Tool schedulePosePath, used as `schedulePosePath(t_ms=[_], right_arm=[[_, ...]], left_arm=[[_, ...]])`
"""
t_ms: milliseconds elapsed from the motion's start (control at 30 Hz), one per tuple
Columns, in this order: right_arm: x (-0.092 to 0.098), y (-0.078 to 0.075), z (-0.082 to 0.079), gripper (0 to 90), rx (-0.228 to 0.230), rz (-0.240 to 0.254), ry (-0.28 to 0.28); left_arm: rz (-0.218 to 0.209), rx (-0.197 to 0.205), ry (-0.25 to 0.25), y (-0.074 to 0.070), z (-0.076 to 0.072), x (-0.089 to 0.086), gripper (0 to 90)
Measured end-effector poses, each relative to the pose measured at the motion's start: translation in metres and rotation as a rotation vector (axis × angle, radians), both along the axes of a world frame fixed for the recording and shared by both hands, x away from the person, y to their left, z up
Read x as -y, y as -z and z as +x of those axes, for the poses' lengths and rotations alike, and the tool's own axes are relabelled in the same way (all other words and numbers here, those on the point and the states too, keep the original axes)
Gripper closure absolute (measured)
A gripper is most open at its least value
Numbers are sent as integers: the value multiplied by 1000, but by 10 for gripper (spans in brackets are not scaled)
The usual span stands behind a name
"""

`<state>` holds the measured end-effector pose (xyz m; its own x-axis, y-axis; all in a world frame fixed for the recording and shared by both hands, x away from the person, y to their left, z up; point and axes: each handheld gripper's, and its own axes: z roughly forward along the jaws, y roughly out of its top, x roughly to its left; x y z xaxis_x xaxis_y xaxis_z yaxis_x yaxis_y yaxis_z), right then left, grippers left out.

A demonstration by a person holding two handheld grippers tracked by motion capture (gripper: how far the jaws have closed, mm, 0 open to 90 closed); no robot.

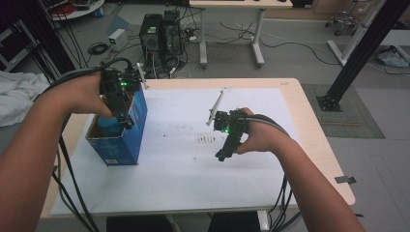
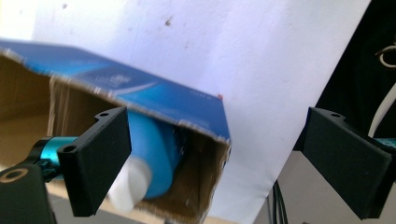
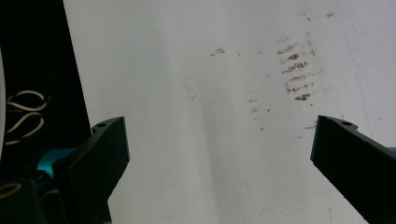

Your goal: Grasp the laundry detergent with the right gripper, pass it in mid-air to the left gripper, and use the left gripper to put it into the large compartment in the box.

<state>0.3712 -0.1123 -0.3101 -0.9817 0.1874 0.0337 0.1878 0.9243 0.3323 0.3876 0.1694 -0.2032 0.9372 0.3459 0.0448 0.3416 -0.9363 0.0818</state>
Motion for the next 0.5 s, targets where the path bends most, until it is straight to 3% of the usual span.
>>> schedulePosePath(t_ms=[333, 400, 500], right_arm=[[8, -1, 5, 36, 3, -24, 1], [11, 0, 6, 36, -7, -51, 14], [13, 1, 8, 36, -9, -76, 7]], left_arm=[[0, -38, 70, 17, 1, 25, 65], [-2, -49, 118, 26, 1, 38, 65], [2, -59, 137, 32, 1, 44, 65]])
